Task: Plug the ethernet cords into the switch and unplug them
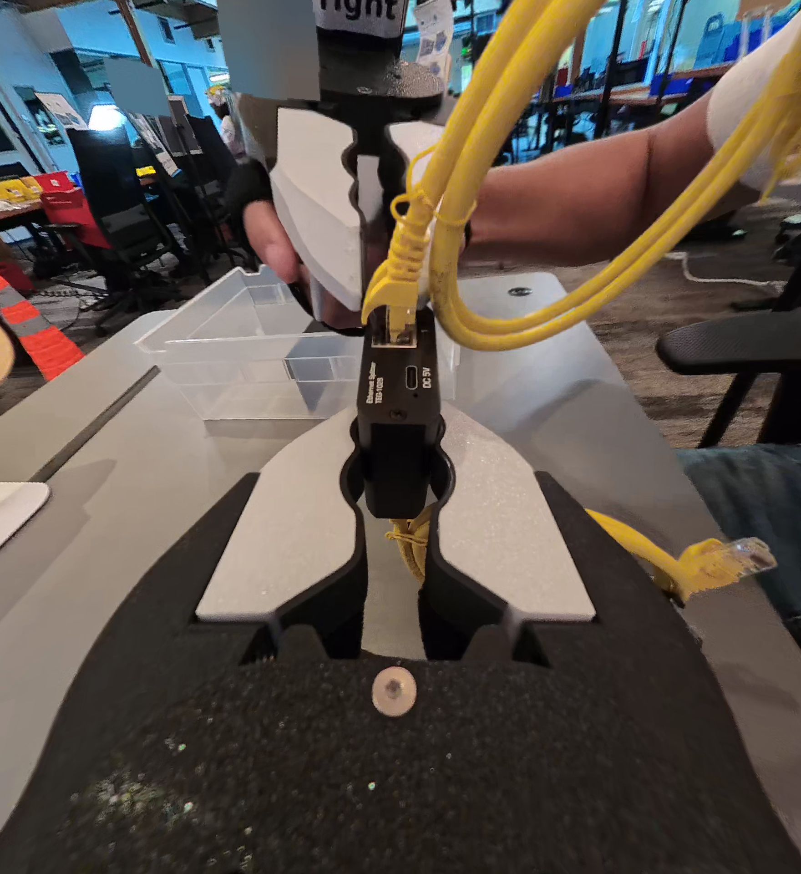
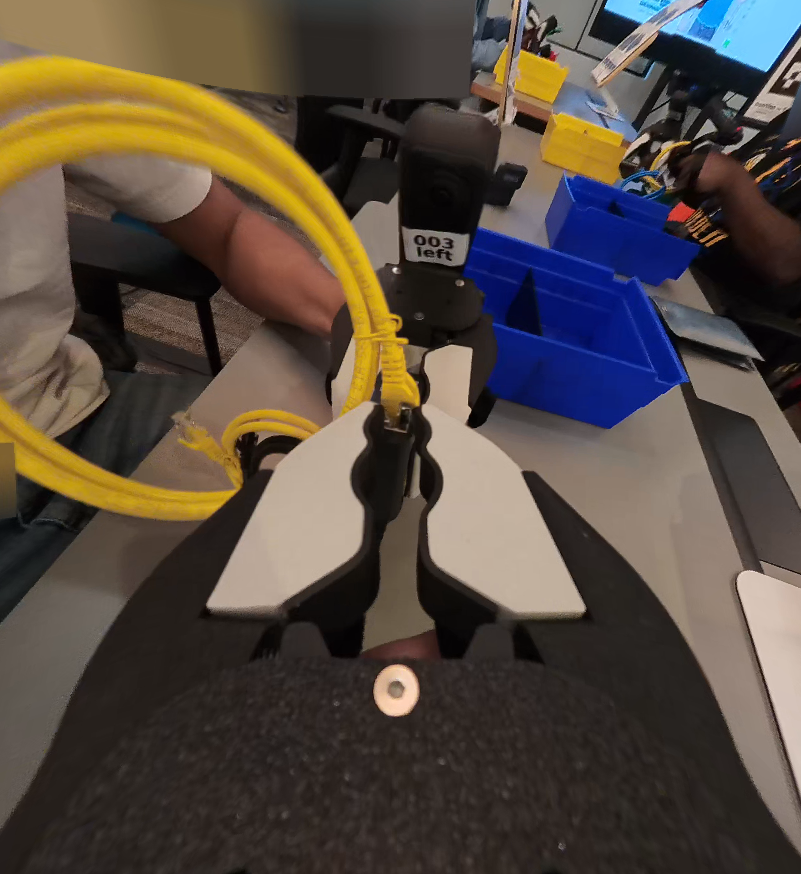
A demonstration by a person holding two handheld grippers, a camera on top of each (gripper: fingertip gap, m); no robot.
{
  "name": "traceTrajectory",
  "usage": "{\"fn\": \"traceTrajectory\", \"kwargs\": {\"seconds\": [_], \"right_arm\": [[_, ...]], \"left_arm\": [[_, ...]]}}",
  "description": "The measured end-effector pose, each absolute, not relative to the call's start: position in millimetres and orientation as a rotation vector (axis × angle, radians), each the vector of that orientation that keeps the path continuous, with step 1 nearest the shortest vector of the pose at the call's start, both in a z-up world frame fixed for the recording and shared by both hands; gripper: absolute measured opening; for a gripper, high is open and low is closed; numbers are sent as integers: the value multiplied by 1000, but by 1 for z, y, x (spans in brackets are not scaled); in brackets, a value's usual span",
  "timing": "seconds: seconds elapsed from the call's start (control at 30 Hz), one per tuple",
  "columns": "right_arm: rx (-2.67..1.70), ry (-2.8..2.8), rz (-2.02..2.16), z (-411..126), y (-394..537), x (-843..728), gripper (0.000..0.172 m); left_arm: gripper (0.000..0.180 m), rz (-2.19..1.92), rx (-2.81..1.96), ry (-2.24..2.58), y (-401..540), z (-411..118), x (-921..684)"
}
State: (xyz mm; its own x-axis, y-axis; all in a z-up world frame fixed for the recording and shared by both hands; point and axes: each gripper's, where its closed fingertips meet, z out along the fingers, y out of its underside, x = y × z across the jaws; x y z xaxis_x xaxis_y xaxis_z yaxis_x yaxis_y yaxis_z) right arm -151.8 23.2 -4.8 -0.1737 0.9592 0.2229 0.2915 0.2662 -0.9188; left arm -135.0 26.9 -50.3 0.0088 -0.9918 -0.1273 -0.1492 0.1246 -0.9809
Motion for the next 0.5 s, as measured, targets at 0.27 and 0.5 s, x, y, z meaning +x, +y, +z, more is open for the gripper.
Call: {"fn": "traceTrajectory", "kwargs": {"seconds": [0.27,0.5], "right_arm": [[-1189,-1641,884,-10,25,-152,12],[-1189,-1657,909,-13,20,-156,15]], "left_arm": [[24,-969,-1247,1379,30,-56,-136],[24,-1030,-1282,1392,24,-60,-128]]}}
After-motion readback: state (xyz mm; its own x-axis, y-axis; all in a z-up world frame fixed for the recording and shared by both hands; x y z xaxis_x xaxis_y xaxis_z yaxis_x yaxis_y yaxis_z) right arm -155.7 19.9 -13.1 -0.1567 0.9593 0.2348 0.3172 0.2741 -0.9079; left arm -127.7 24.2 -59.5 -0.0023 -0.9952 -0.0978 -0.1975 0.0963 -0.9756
